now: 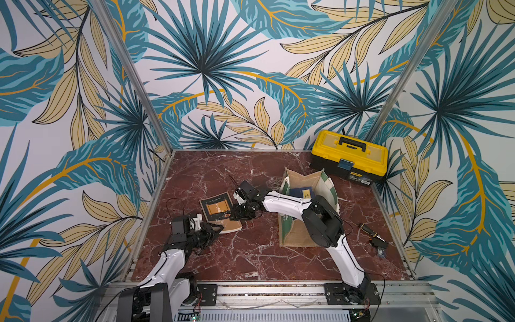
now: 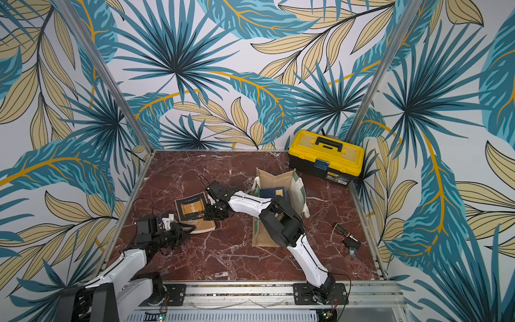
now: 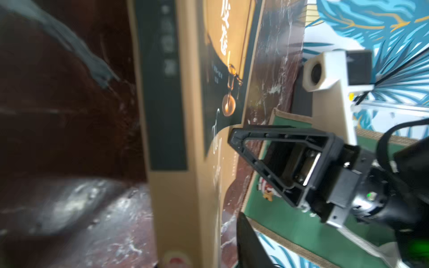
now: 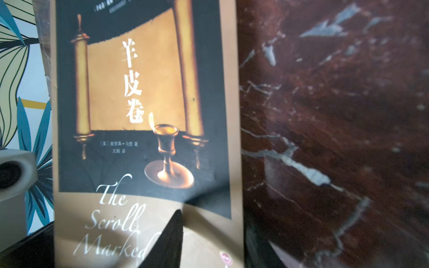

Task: Put the books into the canvas bag
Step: Pick up the book from the center of the board, then place the book in the canvas bag.

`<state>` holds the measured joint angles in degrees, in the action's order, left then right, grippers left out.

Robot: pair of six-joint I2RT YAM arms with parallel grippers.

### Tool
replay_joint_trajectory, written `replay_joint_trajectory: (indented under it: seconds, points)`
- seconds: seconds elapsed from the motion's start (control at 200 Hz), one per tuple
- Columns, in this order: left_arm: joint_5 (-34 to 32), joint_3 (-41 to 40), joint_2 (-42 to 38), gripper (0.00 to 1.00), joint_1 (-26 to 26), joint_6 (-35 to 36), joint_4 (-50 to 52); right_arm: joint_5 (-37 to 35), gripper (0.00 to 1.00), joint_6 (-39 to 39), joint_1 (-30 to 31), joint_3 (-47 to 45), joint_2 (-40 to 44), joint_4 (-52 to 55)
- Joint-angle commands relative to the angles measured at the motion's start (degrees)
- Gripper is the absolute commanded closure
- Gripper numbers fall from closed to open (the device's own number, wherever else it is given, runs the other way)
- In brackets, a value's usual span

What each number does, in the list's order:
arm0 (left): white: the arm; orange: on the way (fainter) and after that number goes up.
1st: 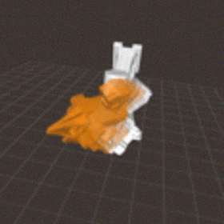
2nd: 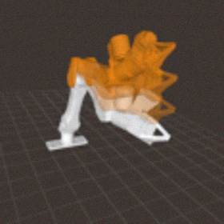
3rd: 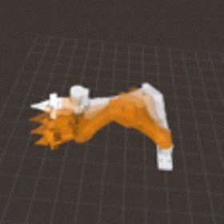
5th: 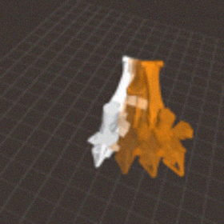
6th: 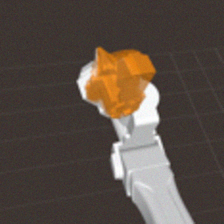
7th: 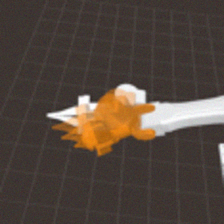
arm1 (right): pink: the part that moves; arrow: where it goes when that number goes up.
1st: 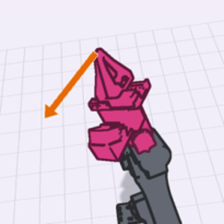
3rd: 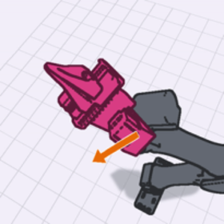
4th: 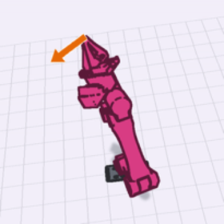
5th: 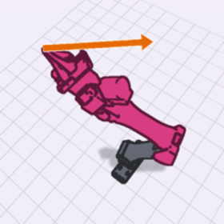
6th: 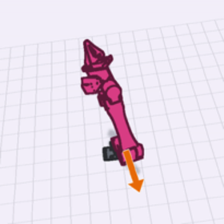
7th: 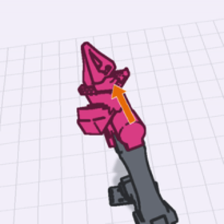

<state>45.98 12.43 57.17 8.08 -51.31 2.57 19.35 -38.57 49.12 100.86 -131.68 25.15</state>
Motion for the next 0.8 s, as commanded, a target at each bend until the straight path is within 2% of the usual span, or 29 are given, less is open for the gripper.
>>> replay_joint_trajectory:
  seconds: [0.0, 0.07, 0.165, 0.285, 0.396, 0.571, 0.796]
  points:
    - [3.5, 3.2, -1.7, 0.83, -0.1, 1.3, -2.0, -1.6, 0.58, 1.5, 1.0, -1.2, 2.5, 6.3]
    - [3.7, 5.9, -3.2, 0.92, -0.2, 3.3, 2.0, -5.1, 0.54, 4.0, 1.0, 1.3, 5.2, 9.9]
    - [2.5, 11.6, -5.9, 1.0, -0.1, 8.3, 11.5, -9.6, 0.49, 7.2, 1.0, 5.0, 8.8, 14.4]
    - [1.1, 19.6, -9.5, 1.0, 0.0, 14.3, 22.1, -15.6, 0.45, 10.5, 0.9, 9.5, 14.5, 18.9]
    - [1.7, 26.5, -12.0, 1.0, -0.1, 16.4, 25.6, -19.6, 0.4, 11.9, 0.7, 10.5, 20.4, 18.4]
    - [6.5, 37.7, -12.6, 1.0, 0.0, 19.4, 23.6, -17.1, 0.35, 10.5, -1.3, 9.4, 29.1, 14.4]
    - [17.5, 45.6, -11.8, 1.0, -0.3, 18.2, 13.5, -4.8, 0.32, 3.5, -6.3, -0.8, 39.8, -0.2]
